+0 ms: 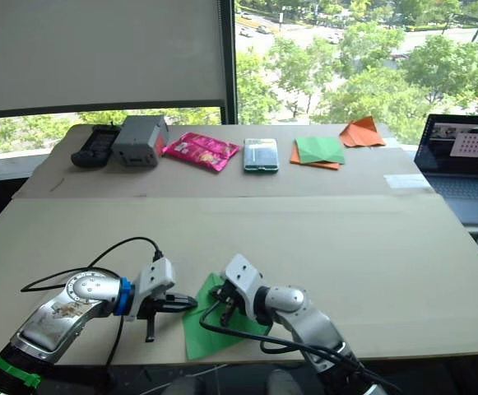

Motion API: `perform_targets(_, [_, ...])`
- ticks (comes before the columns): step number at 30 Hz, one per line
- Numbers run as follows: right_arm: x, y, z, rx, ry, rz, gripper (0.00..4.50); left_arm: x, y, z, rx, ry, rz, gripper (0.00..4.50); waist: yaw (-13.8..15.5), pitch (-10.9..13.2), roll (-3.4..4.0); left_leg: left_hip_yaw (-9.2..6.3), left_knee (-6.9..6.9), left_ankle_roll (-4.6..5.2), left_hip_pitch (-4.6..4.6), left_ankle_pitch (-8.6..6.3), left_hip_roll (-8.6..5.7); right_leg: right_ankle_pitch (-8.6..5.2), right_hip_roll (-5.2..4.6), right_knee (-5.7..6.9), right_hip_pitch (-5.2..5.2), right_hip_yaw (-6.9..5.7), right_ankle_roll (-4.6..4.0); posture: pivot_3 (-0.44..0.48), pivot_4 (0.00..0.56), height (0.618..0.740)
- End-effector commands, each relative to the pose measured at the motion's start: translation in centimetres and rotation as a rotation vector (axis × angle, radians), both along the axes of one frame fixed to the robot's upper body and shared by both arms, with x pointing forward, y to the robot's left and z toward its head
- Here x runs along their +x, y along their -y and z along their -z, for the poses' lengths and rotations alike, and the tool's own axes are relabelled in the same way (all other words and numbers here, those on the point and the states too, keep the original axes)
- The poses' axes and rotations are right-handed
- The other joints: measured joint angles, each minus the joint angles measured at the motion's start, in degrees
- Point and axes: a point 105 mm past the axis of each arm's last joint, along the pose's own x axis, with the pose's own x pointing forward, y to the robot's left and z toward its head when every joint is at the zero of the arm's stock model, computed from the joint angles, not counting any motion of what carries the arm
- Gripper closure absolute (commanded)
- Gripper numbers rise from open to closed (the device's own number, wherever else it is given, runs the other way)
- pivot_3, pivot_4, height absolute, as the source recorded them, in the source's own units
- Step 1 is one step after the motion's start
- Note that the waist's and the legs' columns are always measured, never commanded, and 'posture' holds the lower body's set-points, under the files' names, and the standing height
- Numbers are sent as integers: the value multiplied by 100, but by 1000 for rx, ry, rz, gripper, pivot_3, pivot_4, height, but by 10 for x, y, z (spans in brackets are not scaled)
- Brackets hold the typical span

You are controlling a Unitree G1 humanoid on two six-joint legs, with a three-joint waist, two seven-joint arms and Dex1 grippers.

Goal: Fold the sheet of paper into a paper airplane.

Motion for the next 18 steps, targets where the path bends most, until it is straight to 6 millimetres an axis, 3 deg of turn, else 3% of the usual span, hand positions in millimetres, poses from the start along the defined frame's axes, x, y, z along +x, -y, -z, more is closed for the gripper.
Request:
perform_targets(1, [0,4,10,-30,-35,18,4500,-12,-12,15,59,-68,-10,4452,-1,1,2,0,-1,-1,0,-1,0,0,0,0,-1,0,0,0,150,740])
perform_targets(18, [0,5,11,-32,-37,13,4500,-24,-28,17,85,-90,-47,4452,-4,11,19,2,-5,-10,1,-6,3,-3,-1,-2,-6,-1,-5,0,150,740])
